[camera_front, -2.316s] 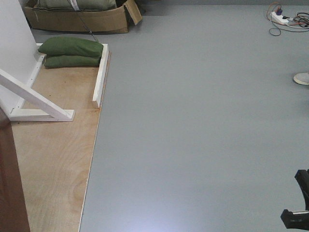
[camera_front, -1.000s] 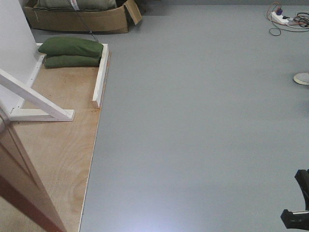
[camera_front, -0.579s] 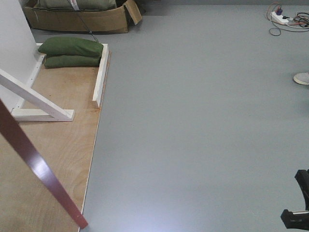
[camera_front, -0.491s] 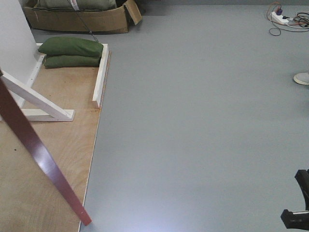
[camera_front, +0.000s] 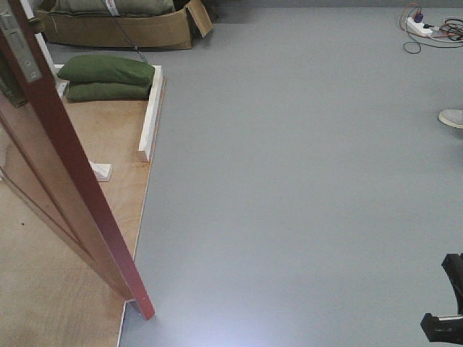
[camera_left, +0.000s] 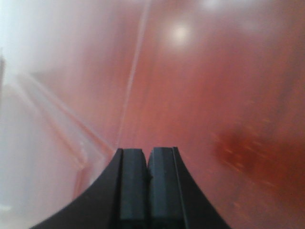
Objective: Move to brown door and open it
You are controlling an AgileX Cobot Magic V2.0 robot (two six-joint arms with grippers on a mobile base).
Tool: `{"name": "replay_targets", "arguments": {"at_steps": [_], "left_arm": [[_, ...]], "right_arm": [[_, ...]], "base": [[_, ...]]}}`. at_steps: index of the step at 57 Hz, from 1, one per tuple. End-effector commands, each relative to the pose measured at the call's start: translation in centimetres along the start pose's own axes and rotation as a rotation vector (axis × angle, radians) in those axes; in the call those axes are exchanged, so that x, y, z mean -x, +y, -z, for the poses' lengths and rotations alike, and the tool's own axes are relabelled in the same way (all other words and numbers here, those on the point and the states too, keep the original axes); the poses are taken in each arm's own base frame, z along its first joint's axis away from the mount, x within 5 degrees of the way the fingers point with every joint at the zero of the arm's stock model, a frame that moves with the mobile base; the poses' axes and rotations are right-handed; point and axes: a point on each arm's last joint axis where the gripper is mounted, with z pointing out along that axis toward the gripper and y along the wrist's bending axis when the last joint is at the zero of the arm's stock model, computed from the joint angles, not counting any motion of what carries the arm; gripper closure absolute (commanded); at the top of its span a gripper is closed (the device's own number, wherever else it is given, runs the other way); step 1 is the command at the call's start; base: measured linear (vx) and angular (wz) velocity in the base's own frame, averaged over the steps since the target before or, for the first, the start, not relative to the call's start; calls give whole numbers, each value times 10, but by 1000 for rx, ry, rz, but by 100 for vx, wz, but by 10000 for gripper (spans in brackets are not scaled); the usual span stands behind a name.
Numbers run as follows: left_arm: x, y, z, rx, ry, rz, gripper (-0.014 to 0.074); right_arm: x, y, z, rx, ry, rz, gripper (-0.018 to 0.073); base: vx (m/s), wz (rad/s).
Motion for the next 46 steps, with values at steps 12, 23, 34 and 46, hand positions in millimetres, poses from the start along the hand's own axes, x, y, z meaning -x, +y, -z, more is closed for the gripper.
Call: {"name": "replay_targets", "arguments": {"at_steps": [12, 23, 34, 46], "left_arm": [[-1, -30, -7, -184, -51, -23, 565], [-10, -35, -18, -246, -56, -17, 565], [-19, -43, -28, -337, -77, -5, 565], [-27, -45, -36, -372, -71, 14, 565]], "right_arm": [[6, 0, 0, -5, -76, 10, 559], [6, 0, 0, -5, -76, 10, 559], [6, 0, 0, -5, -76, 10, 559], [6, 0, 0, -5, -76, 10, 559]], "base": [[0, 0], [0, 0], [0, 0], [0, 0]]}}
